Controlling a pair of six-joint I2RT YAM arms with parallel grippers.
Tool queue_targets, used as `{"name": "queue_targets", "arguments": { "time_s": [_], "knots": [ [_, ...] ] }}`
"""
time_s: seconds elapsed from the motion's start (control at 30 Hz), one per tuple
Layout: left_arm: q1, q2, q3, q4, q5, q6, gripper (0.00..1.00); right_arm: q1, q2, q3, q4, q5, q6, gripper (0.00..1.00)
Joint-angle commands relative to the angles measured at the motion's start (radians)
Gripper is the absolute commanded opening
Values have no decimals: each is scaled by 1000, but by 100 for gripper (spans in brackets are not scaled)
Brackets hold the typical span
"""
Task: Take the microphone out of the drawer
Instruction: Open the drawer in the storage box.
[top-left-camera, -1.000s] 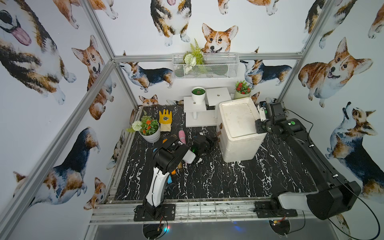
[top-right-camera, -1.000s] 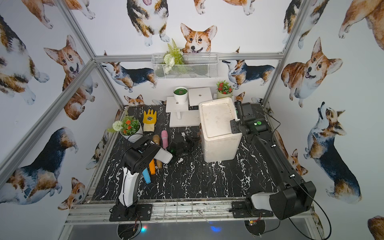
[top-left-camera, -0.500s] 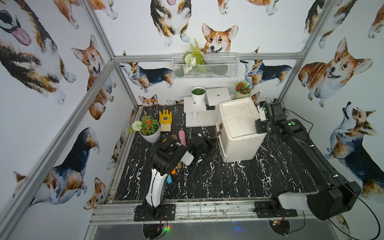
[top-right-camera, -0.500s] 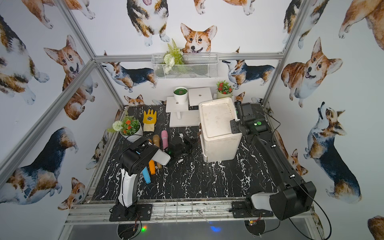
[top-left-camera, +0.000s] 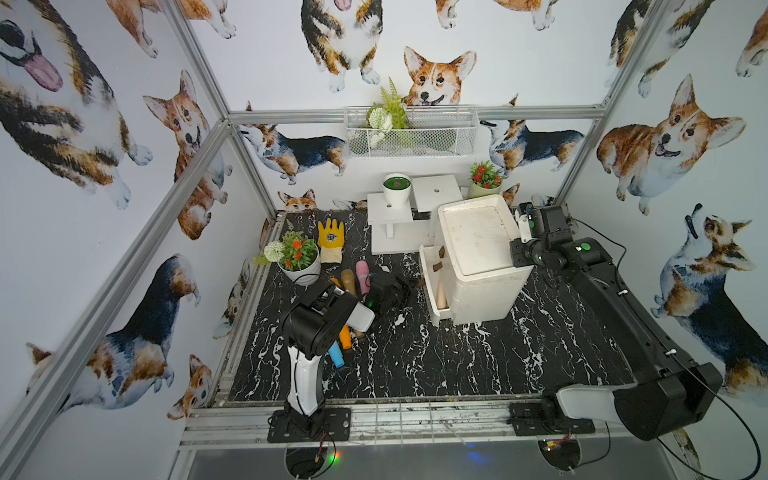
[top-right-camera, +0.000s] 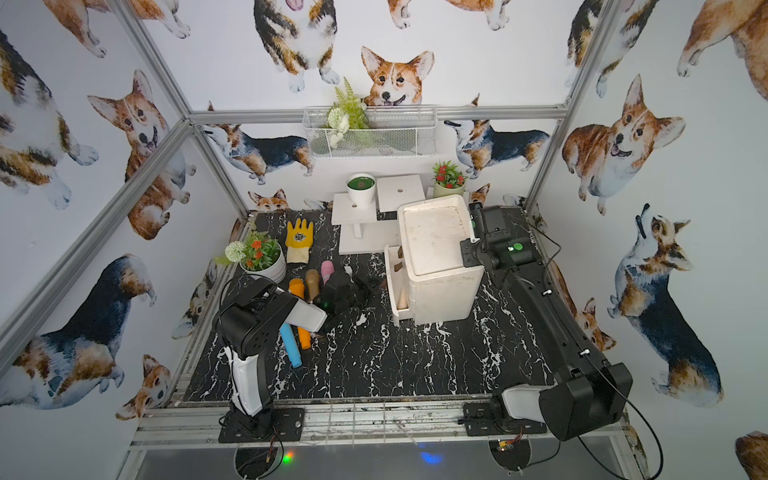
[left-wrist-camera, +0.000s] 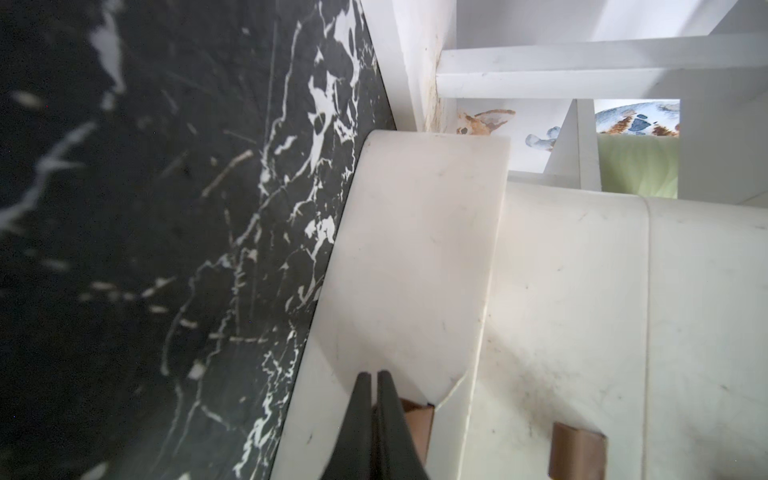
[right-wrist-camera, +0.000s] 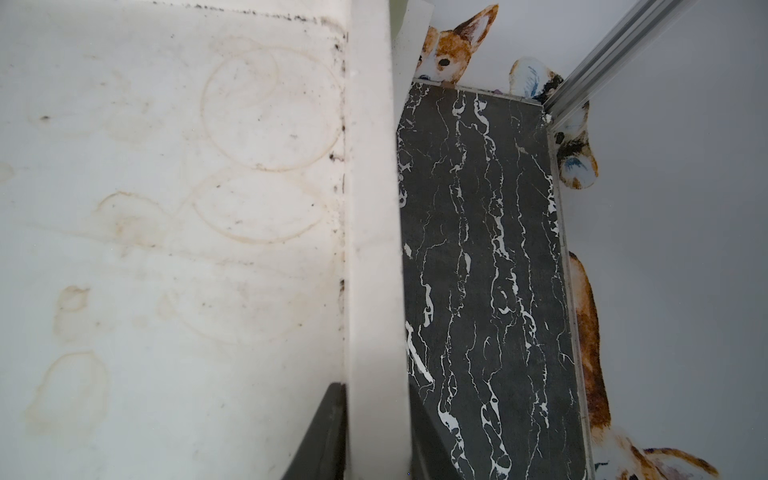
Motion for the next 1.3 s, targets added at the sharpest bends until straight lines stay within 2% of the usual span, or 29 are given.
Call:
{"name": "queue_targets", "arguments": {
  "time_s": [0.0,0.17,0.33,0.67,1.07,1.27],
  "knots": [
    [16,-30,-17,-55,20,49,0,9,24,-27,-249,-51,-7,25],
    [34,-95,-27,-151,21,115,0,9,22,-29,-249,-50,-7,25],
    [42,-187,0,-350,3,228,0,10,24,-29,-249,-49,-5,25],
    [69,-314,35,-615,-48,370,0,11,21,-29,-249,-50,-7,25],
    [102,-371,28,-711,-85,420,1,11,23,-29,-249,-49,-8,25],
    [103,-387,64,-799,-100,482,7,12,27,-29,-249,-48,-7,25]
  ]
}}
